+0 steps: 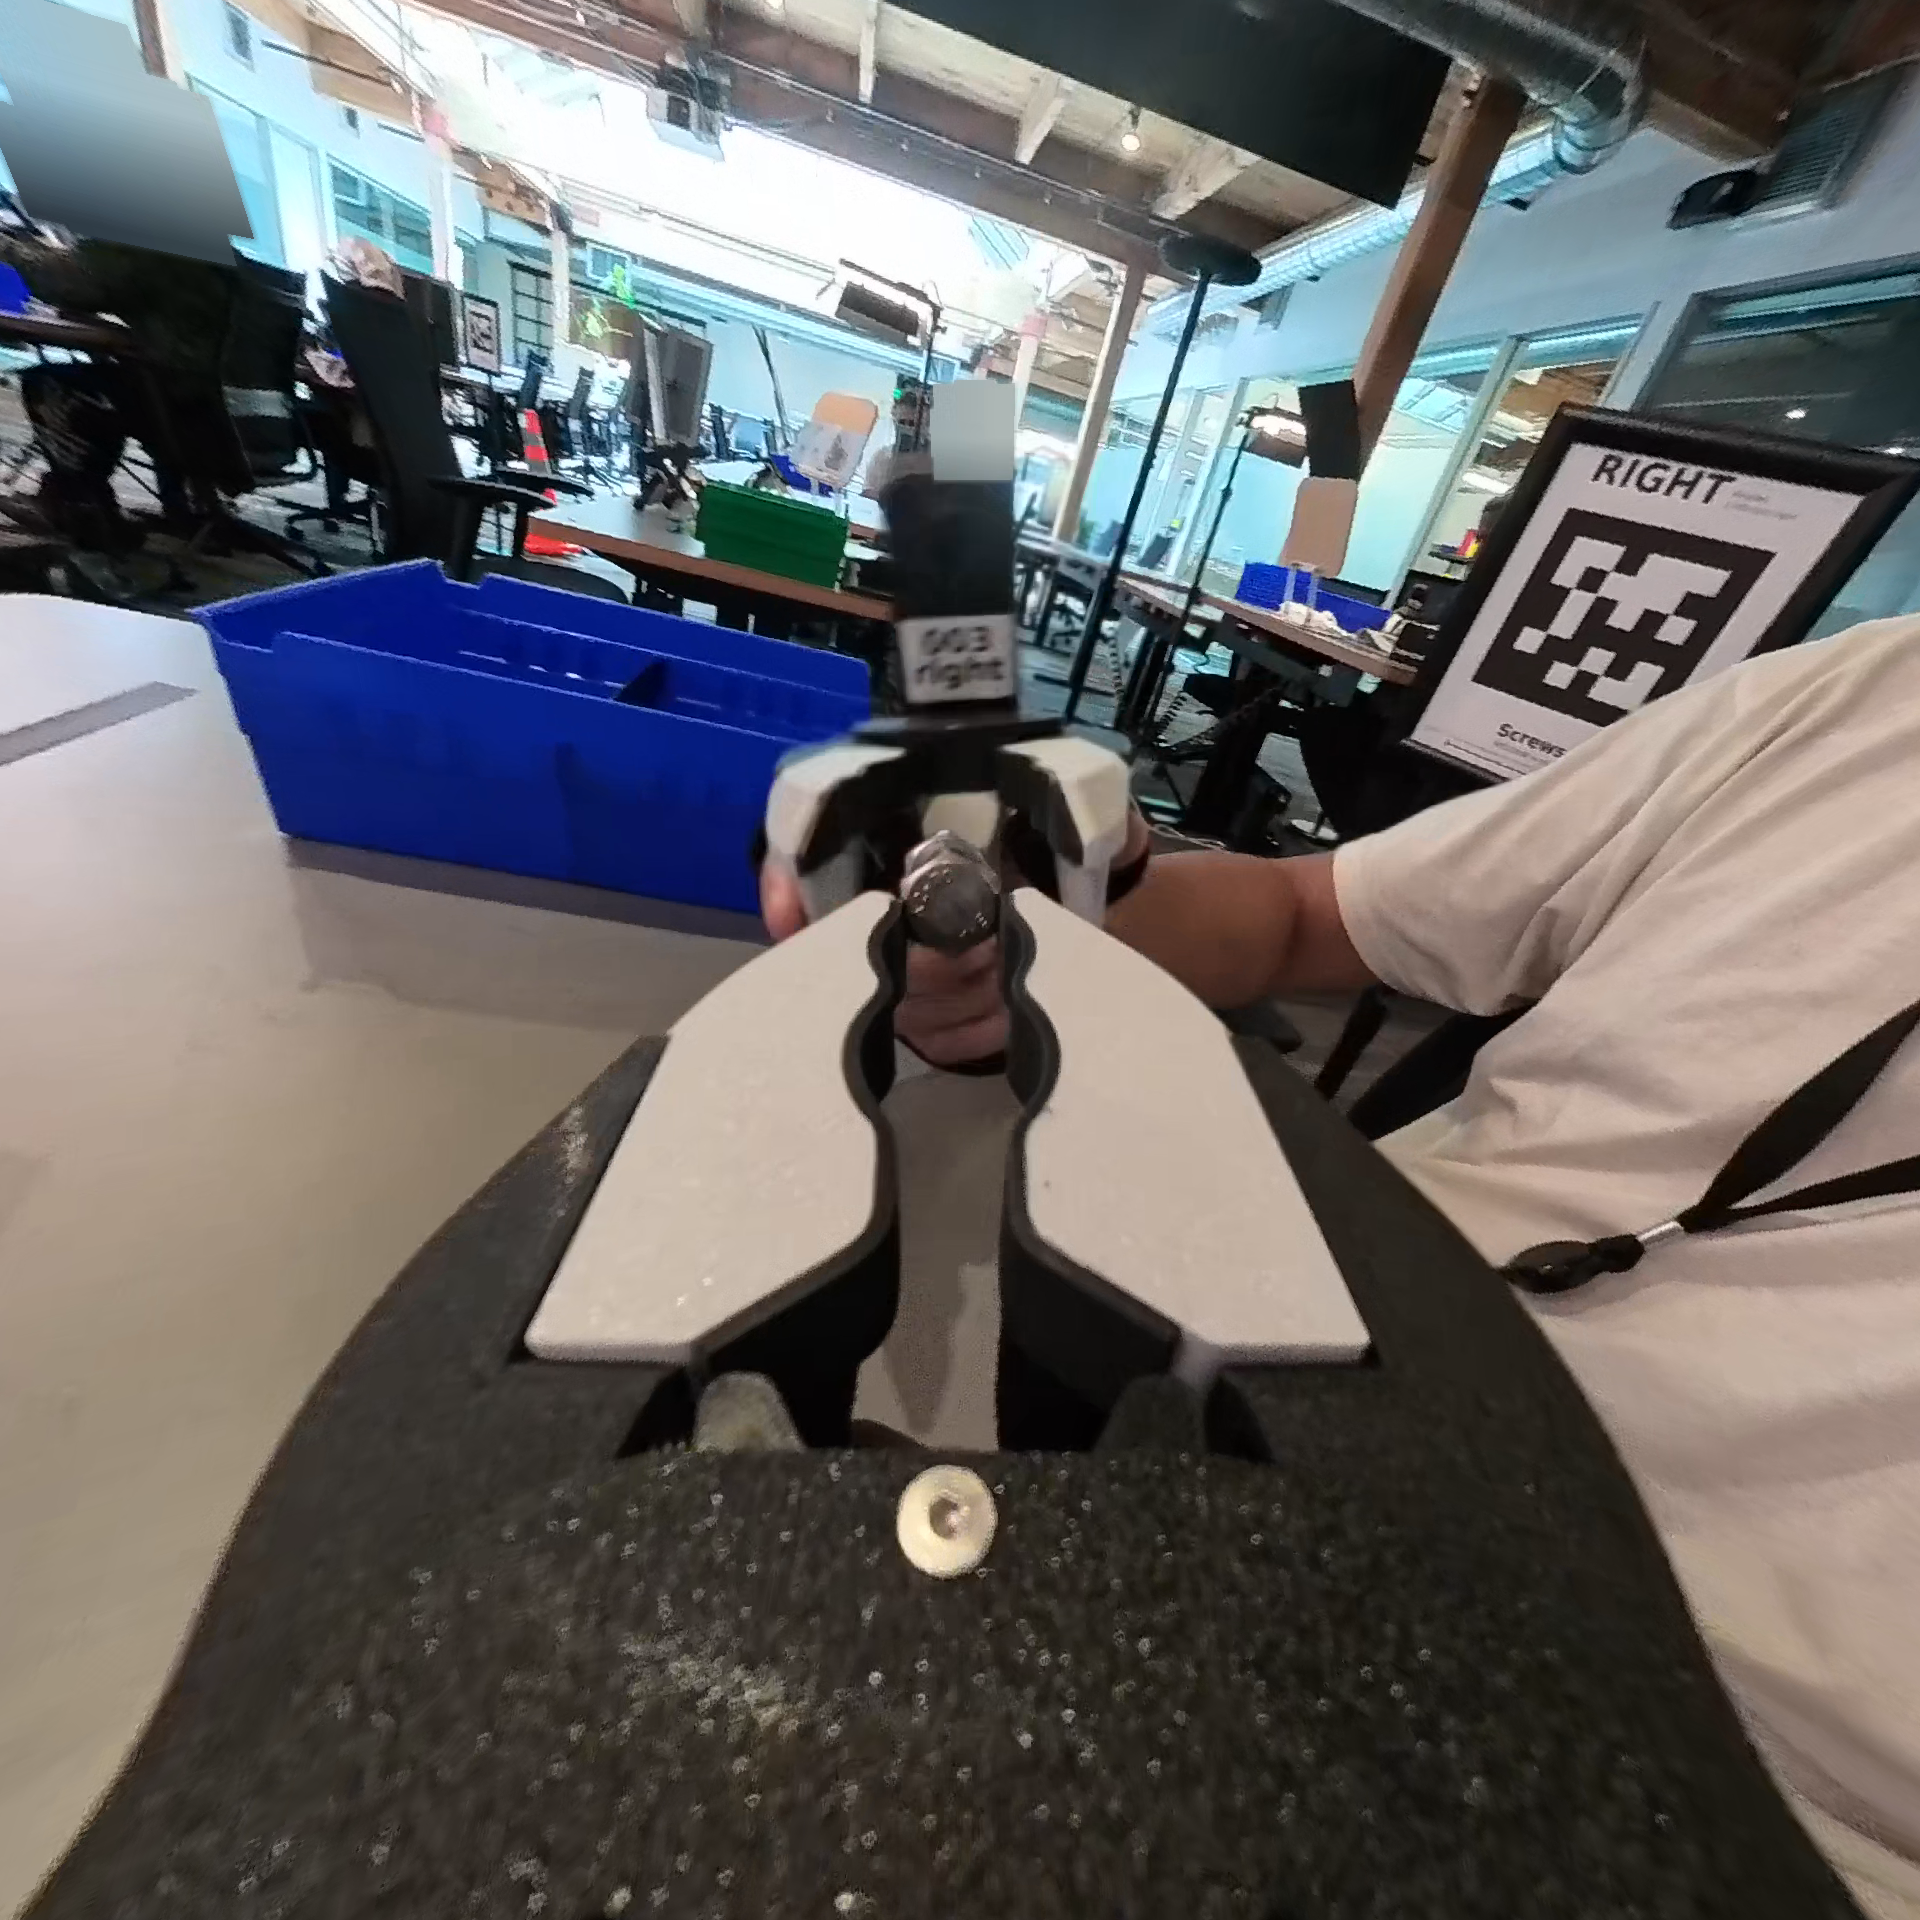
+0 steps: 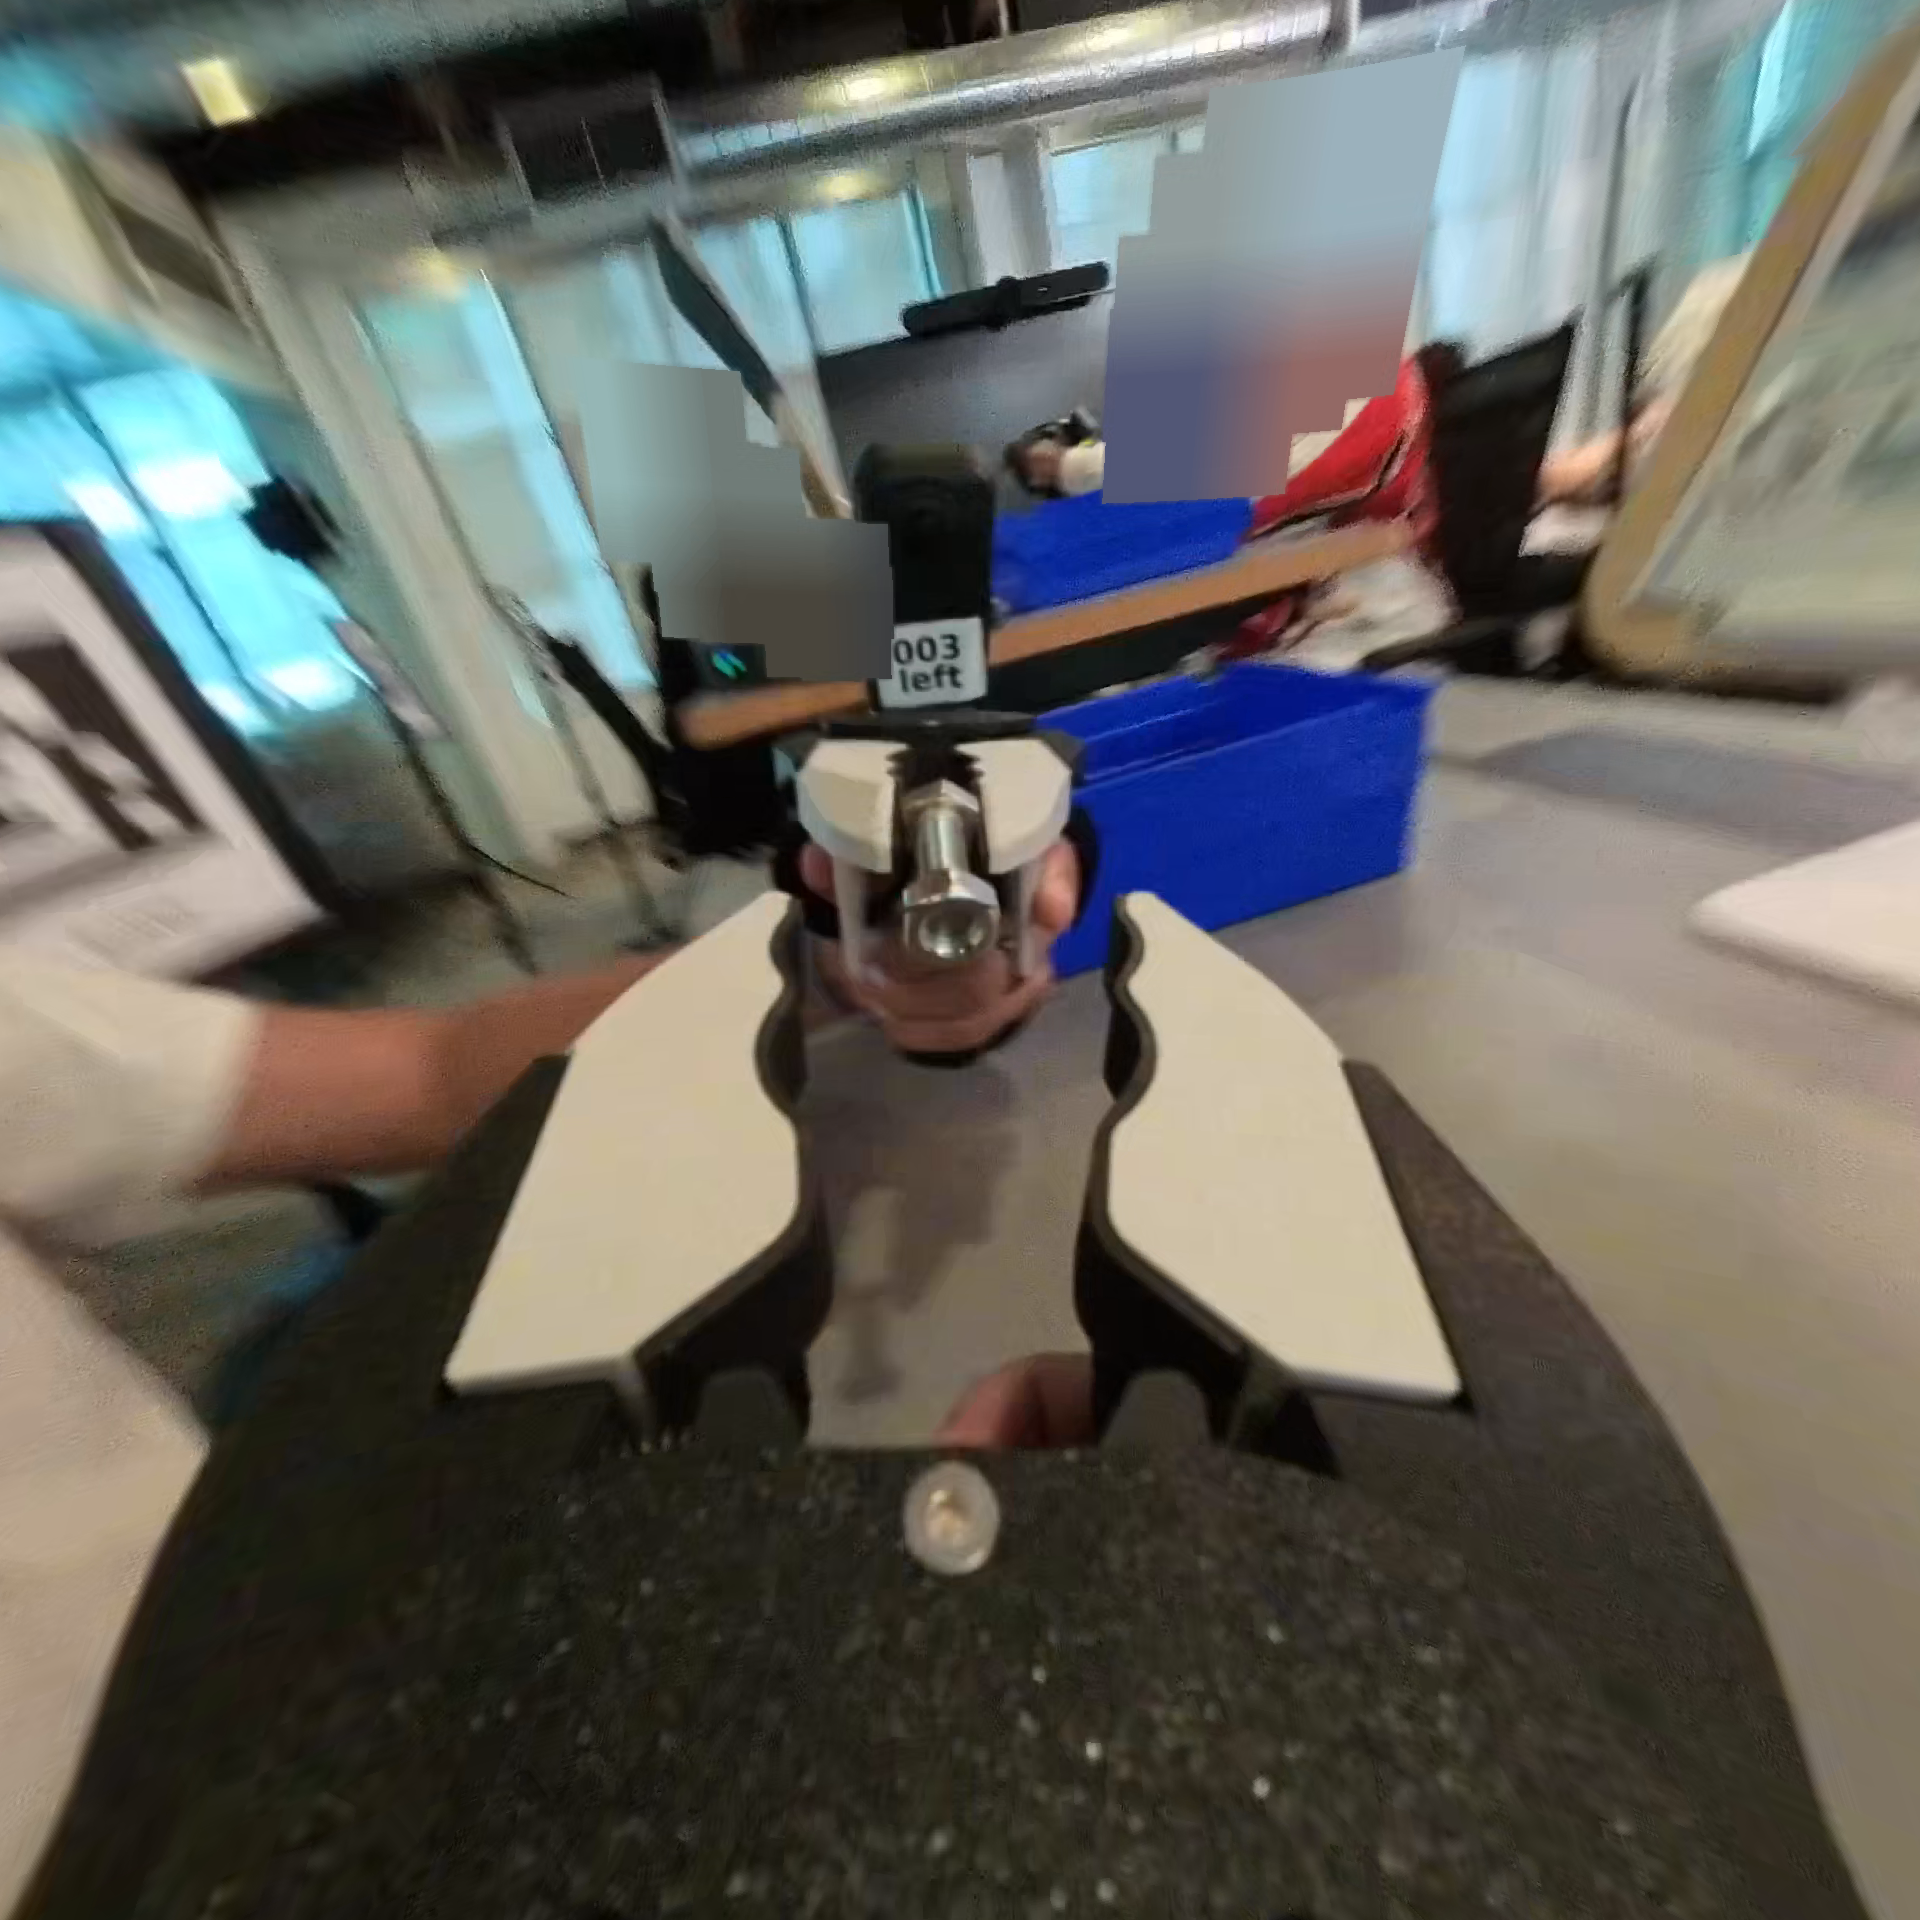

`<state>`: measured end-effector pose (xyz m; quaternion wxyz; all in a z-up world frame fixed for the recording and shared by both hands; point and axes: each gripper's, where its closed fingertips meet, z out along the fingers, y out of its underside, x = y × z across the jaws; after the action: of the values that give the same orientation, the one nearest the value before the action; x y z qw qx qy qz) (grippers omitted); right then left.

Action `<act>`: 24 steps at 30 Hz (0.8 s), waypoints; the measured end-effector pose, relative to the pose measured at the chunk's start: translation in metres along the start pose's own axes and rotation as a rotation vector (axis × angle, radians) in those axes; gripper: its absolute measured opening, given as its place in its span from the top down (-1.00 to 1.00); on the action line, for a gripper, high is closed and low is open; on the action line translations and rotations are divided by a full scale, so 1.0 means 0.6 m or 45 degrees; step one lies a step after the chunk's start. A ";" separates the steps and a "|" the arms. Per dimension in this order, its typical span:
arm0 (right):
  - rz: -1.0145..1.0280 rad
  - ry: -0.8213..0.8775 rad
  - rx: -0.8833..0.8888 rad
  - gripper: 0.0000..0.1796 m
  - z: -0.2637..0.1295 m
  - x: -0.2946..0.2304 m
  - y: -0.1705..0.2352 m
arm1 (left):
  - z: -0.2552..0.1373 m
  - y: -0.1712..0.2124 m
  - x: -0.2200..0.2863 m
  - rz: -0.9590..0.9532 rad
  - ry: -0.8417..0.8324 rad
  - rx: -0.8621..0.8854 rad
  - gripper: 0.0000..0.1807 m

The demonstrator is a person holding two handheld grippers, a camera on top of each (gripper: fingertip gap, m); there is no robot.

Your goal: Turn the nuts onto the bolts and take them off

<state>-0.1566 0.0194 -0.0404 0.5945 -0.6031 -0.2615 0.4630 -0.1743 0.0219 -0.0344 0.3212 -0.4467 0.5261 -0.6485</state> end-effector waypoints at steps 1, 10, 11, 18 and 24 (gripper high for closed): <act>0.239 -0.093 0.031 0.41 0.002 -0.001 0.000 | -0.001 -0.001 -0.003 0.010 -0.019 0.003 0.82; 1.085 -0.457 0.151 0.57 0.007 0.003 0.006 | 0.001 0.009 -0.011 0.058 -0.070 -0.049 0.82; 1.077 -0.452 0.143 0.63 0.006 0.004 0.008 | 0.002 0.011 -0.012 0.064 -0.077 -0.054 0.82; 0.916 -0.420 0.067 0.78 0.010 -0.006 0.016 | 0.005 0.015 -0.012 0.070 -0.080 -0.071 0.82; 0.101 -0.168 -0.032 0.78 0.012 -0.002 0.025 | 0.006 0.019 -0.002 0.005 0.001 -0.077 0.82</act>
<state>-0.1672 0.0193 -0.0534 0.5494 -0.5887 -0.2818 0.5217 -0.1714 0.0190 -0.0454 0.3088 -0.4549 0.5465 -0.6317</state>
